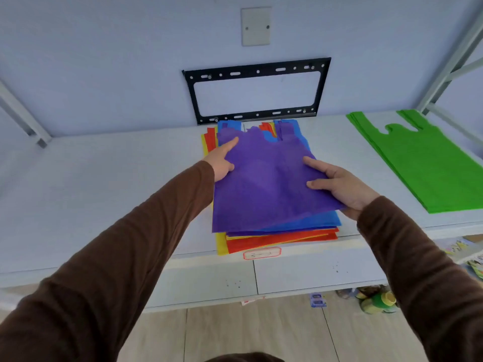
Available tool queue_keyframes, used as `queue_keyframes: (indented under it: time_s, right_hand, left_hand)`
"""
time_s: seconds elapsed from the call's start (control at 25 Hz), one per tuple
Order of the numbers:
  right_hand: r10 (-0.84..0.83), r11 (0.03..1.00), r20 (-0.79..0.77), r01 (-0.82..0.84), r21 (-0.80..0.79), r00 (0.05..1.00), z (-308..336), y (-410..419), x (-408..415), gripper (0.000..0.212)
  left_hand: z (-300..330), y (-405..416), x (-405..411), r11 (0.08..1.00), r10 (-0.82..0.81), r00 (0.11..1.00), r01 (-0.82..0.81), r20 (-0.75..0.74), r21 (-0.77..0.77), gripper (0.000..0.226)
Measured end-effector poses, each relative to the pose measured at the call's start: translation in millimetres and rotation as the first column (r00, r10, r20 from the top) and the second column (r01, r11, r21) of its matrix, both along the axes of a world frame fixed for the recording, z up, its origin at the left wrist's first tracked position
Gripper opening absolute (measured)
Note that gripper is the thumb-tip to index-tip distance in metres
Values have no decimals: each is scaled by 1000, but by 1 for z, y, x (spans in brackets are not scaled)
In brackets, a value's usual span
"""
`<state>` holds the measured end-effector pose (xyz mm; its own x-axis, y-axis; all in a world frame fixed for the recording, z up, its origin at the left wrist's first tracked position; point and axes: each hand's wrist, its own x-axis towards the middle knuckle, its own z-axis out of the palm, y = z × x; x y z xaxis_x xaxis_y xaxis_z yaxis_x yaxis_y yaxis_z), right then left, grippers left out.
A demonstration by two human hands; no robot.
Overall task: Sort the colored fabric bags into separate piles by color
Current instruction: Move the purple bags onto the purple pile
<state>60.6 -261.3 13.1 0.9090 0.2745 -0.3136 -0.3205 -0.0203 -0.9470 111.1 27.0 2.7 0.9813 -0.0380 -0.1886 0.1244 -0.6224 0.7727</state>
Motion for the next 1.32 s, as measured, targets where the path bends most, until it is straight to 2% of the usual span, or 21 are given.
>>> queue_keyframes:
  time_s: [0.2, 0.32, 0.44, 0.52, 0.64, 0.76, 0.88, 1.0, 1.12, 1.32]
  right_hand:
    - [69, 980, 200, -105, 171, 977, 62, 133, 16, 61]
    - [78, 946, 335, -176, 272, 939, 84, 243, 14, 65]
    - [69, 934, 396, -199, 298, 915, 72, 348, -3, 69]
    - [66, 964, 354, -151, 218, 933, 38, 404, -19, 71]
    - [123, 992, 211, -121, -20, 970, -26, 465, -50, 71]
    - [207, 940, 92, -172, -293, 974, -61, 490, -73, 70]
    - [200, 887, 106, -134, -442, 974, -63, 501, -87, 67]
    - [204, 859, 118, -120, -498, 972, -63, 509, -96, 67]
    - [225, 842, 110, -136, -521, 968, -67, 520, -102, 68]
    - [269, 765, 160, -110, -634, 950, -67, 520, -107, 66]
  left_hand:
    - [91, 147, 8, 996, 73, 975, -80, 211, 27, 86]
    - [133, 264, -10, 988, 155, 936, -138, 315, -74, 89]
    - [135, 372, -39, 965, 236, 898, -172, 372, -197, 89]
    - [98, 428, -52, 947, 281, 916, -217, 287, -237, 89]
    - [3, 493, -70, 948, 281, 959, -270, 47, -167, 92]
    - [-62, 521, -86, 944, 274, 947, -298, -165, -140, 91]
    - [-61, 522, -93, 942, 309, 944, -321, -113, -103, 86]
    - [-53, 521, -95, 942, 324, 945, -319, -43, 101, 83]
    - [-54, 521, -103, 898, 337, 941, -327, 15, 294, 77]
    - [-51, 517, -118, 865, 333, 941, -329, 57, 379, 65]
